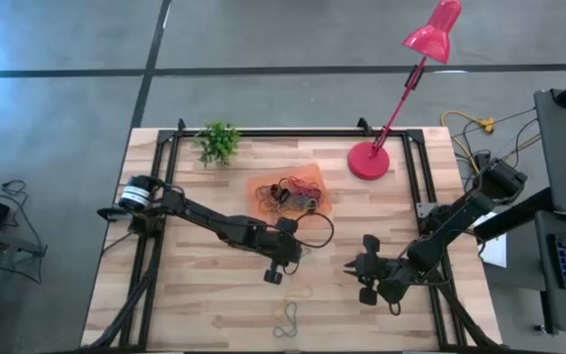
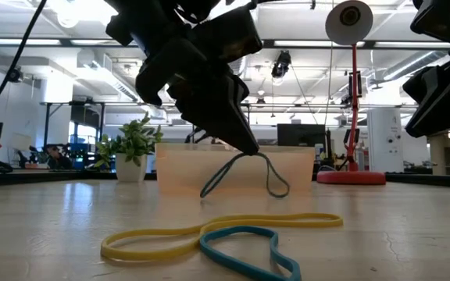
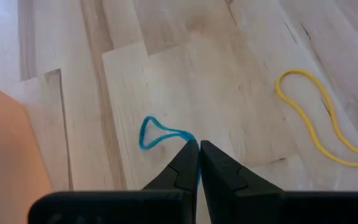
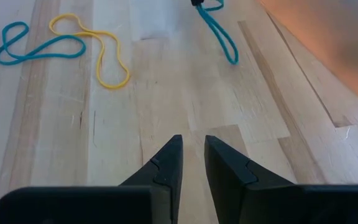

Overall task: Pick and place rubber bands into bin
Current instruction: Put the blue rubber band into the orange bin

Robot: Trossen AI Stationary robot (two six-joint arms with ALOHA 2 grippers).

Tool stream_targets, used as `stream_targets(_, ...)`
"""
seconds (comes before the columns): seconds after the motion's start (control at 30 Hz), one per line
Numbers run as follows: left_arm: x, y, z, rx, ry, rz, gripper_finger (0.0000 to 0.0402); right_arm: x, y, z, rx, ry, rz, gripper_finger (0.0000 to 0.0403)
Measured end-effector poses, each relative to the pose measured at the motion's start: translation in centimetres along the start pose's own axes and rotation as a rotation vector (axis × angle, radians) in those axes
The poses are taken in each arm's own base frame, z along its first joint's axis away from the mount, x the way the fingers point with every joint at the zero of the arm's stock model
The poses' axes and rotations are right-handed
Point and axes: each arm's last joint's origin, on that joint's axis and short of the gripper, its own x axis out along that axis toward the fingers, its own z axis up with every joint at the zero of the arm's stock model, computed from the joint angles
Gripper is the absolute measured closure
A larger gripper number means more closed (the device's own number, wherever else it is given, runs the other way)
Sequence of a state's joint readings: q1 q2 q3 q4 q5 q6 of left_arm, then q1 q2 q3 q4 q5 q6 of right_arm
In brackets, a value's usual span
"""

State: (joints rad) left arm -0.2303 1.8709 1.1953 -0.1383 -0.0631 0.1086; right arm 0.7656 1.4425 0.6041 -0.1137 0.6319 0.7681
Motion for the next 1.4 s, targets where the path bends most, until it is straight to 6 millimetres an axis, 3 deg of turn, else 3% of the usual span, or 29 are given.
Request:
stream_targets(0.53,-0.7,-0.2,0.6,0.035,-0.028,0.107,0.0401,0.0,0.0,0.0,0.006,0.001,-0.001,0.0346)
stream_targets(0.9,-4.2,0.1,2.4,0.086,-0.111,0.238,0.0401,0.1,-0.2,-0.2,0.012,0.005,-0.005,0.0346)
stream_targets(1.23,-8.6,2.5,3.3,0.12,-0.142,0.397,0.0401,0.1,-0.3,-0.4,0.02,0.008,-0.007,0.0346)
stream_targets(1.4,-9.1,4.7,2.3,0.082,-0.097,0.45,0.0401,0.1,-0.3,-0.4,0.028,0.009,-0.008,0.0346)
